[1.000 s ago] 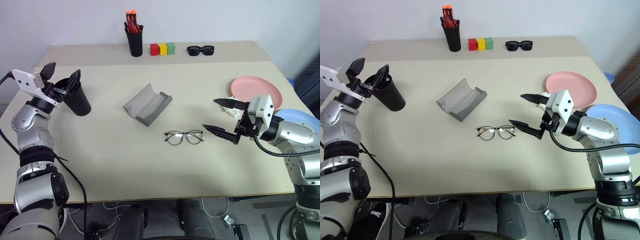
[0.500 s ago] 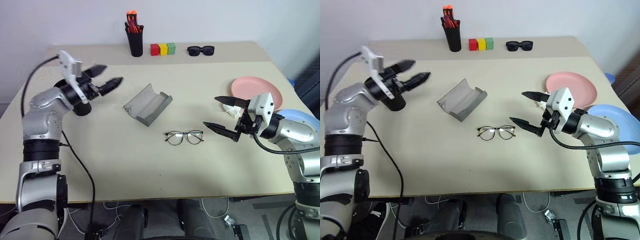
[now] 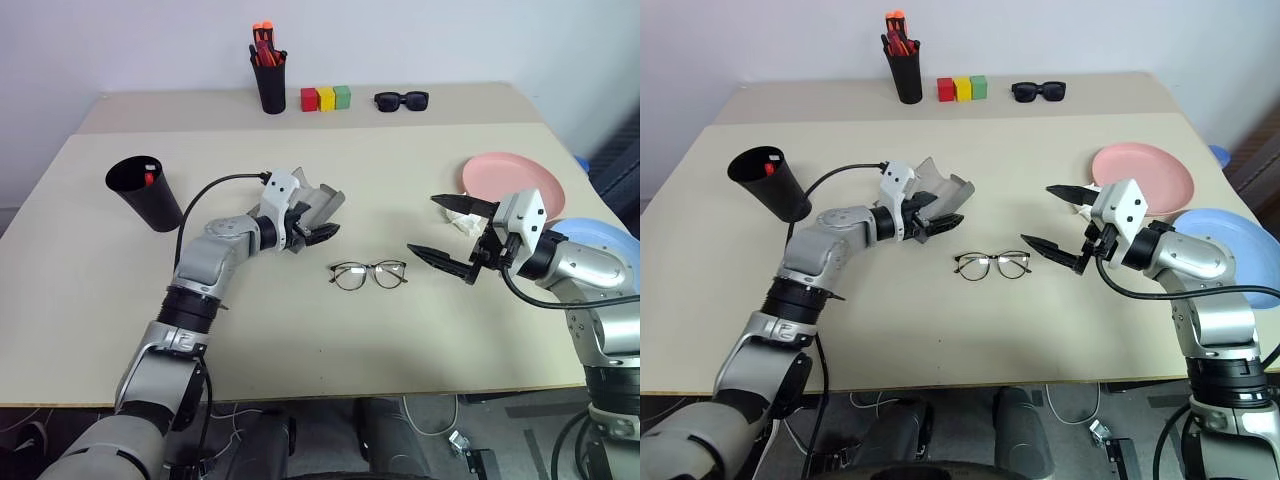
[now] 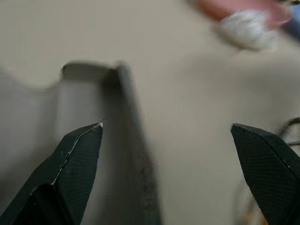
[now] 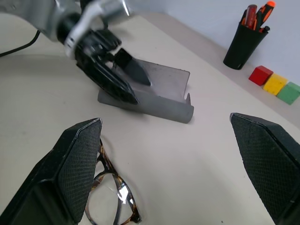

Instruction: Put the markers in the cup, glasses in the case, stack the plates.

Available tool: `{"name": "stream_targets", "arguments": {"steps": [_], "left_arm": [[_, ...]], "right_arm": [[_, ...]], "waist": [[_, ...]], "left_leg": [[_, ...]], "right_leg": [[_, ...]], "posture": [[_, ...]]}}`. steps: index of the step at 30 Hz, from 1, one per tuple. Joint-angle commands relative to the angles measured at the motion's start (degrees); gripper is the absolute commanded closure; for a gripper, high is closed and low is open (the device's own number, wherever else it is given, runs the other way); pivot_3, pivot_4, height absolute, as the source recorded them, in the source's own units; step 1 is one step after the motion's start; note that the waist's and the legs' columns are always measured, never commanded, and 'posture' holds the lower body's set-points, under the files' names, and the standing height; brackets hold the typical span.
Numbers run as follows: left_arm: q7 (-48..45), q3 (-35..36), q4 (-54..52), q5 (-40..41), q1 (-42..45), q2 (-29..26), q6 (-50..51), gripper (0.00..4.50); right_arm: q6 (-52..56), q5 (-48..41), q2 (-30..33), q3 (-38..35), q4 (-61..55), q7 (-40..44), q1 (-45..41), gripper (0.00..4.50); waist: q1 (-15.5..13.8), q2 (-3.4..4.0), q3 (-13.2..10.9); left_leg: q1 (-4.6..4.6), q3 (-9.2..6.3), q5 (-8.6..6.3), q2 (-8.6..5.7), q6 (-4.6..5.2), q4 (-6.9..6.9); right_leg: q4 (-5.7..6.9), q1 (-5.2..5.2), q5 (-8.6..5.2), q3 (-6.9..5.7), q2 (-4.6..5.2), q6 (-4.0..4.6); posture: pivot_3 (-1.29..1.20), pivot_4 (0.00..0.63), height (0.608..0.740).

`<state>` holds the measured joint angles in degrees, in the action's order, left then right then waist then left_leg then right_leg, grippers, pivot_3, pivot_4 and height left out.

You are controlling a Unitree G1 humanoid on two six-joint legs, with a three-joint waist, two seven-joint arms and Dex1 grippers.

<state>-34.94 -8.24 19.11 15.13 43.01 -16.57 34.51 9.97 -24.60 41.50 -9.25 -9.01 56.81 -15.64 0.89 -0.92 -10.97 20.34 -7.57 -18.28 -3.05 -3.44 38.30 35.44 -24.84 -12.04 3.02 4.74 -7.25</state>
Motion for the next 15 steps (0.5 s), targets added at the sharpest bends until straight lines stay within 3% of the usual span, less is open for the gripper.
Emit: {"name": "stream_targets", "arguments": {"steps": [1,8,11,15], "left_arm": [[0.70,0.50,0.50,-0.88,0.88,1.24,0.30,0.93],[0.18,0.73,0.32,-1.24,0.88,2.52,2.22,4.46],[-0.75,0.83,-0.26,-1.48,1.29,1.64,2.31,4.46],[-6.41,0.56,-3.66,-1.50,1.10,-5.02,4.01,4.46]], "right_arm": [[-0.80,-0.22,0.60,-1.56,-1.91,-0.61,0.07,0.00],[-1.01,-0.18,0.48,-1.48,-2.13,-1.05,0.22,0.00],[-1.08,-0.18,0.42,-1.42,-2.16,-1.18,0.32,0.00],[-1.19,-0.10,0.42,-1.50,-2.35,-1.38,0.80,0.00]], "waist": [[-0.13,0.00,0.00],[-0.22,0.00,0.00],[-0.09,0.00,0.00],[0.27,0.00,0.00]], "left_leg": [[0.01,0.00,0.00,0.00,0.00,0.00],[0.01,-0.01,0.00,-0.02,0.00,0.01],[0.01,-0.01,0.00,-0.02,-0.01,0.01],[-0.01,0.00,0.00,0.00,-0.01,-0.02]], "right_leg": [[-0.01,0.00,0.00,0.00,0.00,0.00],[-0.03,0.01,0.00,0.00,0.02,0.00],[-0.03,0.01,0.00,0.00,0.02,0.00],[-0.01,0.00,0.00,0.00,0.00,0.00]], "posture": [[0.00,0.150,0.740],[0.00,0.150,0.740],[0.00,0.150,0.740],[0.00,0.150,0.740]]}}
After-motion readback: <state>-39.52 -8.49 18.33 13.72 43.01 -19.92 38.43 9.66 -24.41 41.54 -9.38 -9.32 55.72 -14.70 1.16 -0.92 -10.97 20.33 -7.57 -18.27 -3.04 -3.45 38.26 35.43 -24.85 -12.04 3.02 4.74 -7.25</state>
